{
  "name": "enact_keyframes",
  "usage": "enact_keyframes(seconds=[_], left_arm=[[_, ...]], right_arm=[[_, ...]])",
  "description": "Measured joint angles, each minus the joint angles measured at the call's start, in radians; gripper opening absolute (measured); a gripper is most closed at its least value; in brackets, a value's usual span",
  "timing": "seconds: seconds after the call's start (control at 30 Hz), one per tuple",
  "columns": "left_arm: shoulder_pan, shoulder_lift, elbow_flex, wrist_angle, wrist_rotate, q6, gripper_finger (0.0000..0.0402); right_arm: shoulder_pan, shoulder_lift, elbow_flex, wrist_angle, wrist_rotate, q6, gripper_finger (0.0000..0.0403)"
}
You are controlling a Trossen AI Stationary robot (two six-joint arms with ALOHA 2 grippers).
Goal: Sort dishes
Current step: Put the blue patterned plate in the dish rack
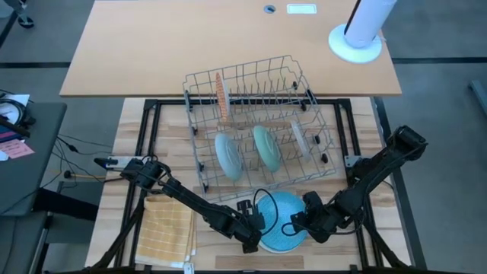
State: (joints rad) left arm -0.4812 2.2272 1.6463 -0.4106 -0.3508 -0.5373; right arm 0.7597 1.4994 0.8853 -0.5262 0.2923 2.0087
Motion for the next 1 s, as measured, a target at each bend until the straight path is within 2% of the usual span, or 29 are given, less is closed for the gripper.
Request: enact_keyframes(seconds=[0.13,0.2,0.4,0.6,0.87,1.0], left_arm=[[0.000,0.000,0.000,-0.003,0.002,-0.015,0.0000],[-0.001,0.000,0.000,-0.002,0.002,-0.035,0.0000],[0.000,-0.025,0.005,-0.020,0.043,-0.110,0.0000],[-0.003,-0.078,0.089,-0.113,0.111,-0.211,0.0000],[-0.009,-0.164,0.205,-0.140,0.103,-0.238,0.0000],[-0.008,-0.199,0.271,-0.185,0.037,-0.244,0.0000]], right_arm=[[0.015,-0.003,0.000,0.007,0.019,0.007,0.0047],[0.024,-0.007,0.005,0.015,0.028,0.008,0.0017],[0.068,-0.037,0.003,-0.026,0.058,0.048,0.0009],[0.113,-0.106,0.001,-0.086,0.071,0.057,0.0003],[0.175,-0.177,-0.001,-0.088,0.078,-0.011,0.0002],[0.204,-0.233,-0.001,-0.057,0.090,-0.054,0.0002]])
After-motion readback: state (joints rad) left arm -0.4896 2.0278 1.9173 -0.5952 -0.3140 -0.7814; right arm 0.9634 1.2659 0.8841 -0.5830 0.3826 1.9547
